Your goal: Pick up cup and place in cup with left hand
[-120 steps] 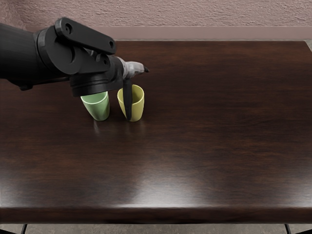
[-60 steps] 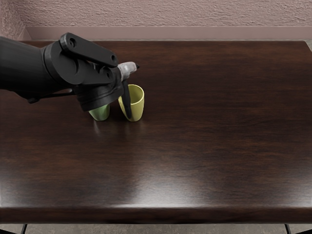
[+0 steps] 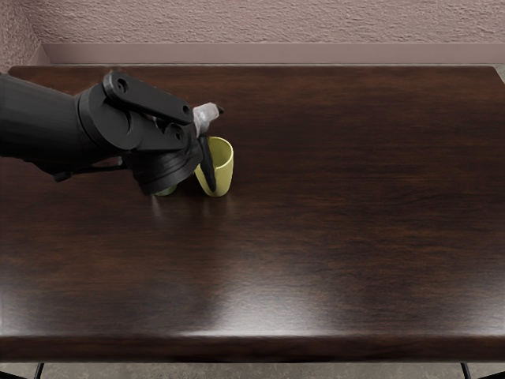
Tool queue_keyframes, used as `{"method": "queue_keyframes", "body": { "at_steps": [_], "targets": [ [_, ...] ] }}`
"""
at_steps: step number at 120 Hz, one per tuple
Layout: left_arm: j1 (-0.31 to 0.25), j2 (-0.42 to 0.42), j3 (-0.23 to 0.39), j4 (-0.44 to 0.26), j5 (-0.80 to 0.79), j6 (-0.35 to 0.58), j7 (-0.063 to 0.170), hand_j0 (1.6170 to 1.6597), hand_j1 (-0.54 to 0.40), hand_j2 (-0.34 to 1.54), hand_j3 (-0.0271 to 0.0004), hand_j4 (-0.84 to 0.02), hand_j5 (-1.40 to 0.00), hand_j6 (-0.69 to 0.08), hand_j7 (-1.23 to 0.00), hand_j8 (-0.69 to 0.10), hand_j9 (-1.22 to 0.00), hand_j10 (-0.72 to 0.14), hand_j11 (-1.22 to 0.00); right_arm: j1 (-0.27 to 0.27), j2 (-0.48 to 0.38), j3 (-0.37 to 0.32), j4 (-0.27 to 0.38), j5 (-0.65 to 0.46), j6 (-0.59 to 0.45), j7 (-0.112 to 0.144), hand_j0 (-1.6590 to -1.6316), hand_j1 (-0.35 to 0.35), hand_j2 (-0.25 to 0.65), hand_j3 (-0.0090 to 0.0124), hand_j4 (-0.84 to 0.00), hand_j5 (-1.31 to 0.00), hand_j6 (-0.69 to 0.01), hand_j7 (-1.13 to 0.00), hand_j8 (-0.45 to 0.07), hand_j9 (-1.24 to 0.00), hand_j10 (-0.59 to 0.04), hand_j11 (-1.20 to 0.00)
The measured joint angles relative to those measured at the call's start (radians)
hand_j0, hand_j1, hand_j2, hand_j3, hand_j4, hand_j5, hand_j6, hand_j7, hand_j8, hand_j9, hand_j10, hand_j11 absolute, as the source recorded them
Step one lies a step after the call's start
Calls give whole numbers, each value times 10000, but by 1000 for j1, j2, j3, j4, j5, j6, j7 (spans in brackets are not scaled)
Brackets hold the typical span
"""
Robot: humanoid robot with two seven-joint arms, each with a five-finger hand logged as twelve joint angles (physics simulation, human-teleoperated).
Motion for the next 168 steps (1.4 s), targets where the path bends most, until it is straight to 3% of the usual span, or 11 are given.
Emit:
{"method": "queue_keyframes", "body": {
  "at_steps": [68,93,129,168],
  "targets": [
    [39,0,-16,6,15,52,1,16581,2357,193,0,-950,-1231,-954,-1231,-953,-1231,-950,-1231,0,0,0,0,0,0,0,-16581,-3309,-32,0,-148,-195,-146,-195,-147,-195,-148,-195],
    [38,0,-17,7,15,51,2,16581,1500,336,0,-1664,-2160,-1668,-2159,-1667,-2159,-1664,-2159,0,0,0,0,0,0,0,-16581,-3309,-32,0,-148,-195,-146,-195,-147,-195,-148,-195],
    [42,0,-34,8,29,51,3,16581,1110,402,0,-1990,-2583,-1993,-2583,-1992,-2582,-1989,-2582,0,0,0,0,0,0,0,-16581,-3309,-32,0,-148,-195,-146,-195,-147,-195,-148,-195],
    [63,0,-43,8,104,47,33,16581,990,422,0,-2090,-2713,-2093,-2712,-2092,-2712,-2089,-2712,0,0,0,0,0,0,0,-16581,-3309,-32,0,-148,-195,-146,-195,-147,-195,-148,-195]
  ]
}}
